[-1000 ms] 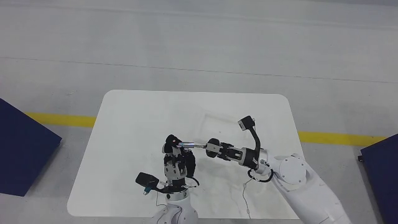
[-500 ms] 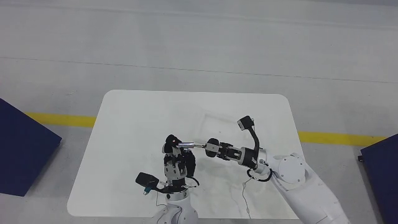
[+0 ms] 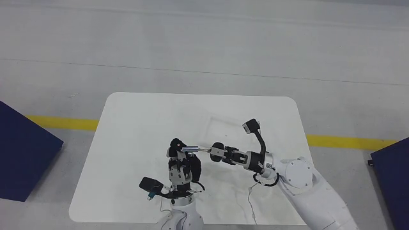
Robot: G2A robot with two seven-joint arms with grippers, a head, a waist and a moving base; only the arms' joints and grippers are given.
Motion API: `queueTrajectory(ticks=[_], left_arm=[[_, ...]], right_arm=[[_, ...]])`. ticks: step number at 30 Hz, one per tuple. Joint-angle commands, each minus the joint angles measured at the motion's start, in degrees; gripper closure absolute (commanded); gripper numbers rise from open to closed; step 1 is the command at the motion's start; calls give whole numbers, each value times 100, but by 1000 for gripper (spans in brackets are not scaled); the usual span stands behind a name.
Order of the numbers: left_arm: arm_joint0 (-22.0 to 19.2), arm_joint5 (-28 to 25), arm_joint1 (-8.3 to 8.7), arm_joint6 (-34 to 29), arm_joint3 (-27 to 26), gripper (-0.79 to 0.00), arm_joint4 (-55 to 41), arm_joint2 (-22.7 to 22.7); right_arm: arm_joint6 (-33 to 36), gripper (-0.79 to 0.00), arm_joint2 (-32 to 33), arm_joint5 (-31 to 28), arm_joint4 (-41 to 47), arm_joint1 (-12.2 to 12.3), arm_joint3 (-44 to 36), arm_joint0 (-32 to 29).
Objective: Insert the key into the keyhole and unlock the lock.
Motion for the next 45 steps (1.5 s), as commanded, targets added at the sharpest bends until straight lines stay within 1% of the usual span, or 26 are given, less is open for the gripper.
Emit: queueTrajectory(ticks=[1,13,45], left_arm=[[0,0,0,0,0,0,0,0],[0,0,0,0,0,0,0,0],[0,0,0,0,0,0,0,0]], right_arm=[[8,0,6,-12,-9,-5,6,0],[140,0,54,-88,-74,-31,36,20],[463,0,-27,89,127,-158,364,311]])
